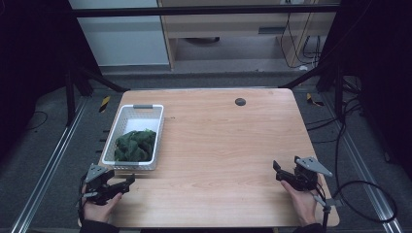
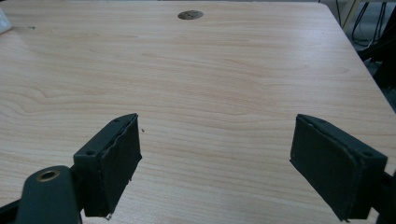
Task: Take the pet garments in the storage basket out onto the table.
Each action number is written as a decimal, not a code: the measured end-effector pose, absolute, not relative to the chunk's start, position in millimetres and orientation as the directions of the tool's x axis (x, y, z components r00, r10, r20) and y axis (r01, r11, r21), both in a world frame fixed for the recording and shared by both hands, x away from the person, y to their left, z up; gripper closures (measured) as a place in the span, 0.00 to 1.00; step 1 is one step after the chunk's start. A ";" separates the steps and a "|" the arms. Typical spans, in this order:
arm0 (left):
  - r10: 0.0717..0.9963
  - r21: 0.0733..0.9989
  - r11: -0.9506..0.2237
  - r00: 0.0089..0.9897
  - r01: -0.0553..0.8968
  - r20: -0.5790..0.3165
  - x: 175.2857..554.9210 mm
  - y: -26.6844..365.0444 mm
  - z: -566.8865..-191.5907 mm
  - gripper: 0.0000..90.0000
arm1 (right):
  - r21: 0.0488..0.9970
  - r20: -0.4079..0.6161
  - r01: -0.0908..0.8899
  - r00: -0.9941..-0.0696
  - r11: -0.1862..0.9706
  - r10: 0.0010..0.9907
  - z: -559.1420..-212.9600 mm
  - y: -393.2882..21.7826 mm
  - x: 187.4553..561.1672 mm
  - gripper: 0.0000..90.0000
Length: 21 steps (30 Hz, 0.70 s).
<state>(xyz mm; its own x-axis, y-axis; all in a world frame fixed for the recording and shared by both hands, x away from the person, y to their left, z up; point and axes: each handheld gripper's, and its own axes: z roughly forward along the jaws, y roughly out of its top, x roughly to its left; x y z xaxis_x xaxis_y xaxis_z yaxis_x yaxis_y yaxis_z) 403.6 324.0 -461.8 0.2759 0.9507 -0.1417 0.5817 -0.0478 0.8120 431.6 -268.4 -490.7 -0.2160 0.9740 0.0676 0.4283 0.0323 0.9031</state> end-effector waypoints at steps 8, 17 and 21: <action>0.956 0.830 -0.010 0.249 0.557 -0.155 398.3 328.6 -446.2 0.17 | 0.898 0.052 0.436 -0.233 0.057 0.971 -490.2 -265.0 431.4 0.17; 0.955 0.839 0.017 0.240 0.543 -0.174 394.1 331.0 -427.7 0.18 | 0.900 0.055 0.432 -0.230 0.052 0.972 -488.9 -264.8 427.2 0.18; 0.952 0.841 0.011 0.252 0.541 -0.175 397.3 331.1 -421.4 0.19 | 0.902 0.052 0.429 -0.225 0.051 0.973 -487.7 -265.5 427.0 0.18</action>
<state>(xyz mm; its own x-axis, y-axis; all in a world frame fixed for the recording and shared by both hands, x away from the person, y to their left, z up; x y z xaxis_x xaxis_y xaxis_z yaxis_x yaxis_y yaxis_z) 397.3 331.1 -421.4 0.2522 0.9517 -0.1750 0.5408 0.0113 0.8411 427.0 -265.5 -487.7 -0.2249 0.9730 0.0524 0.4286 0.0505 0.9021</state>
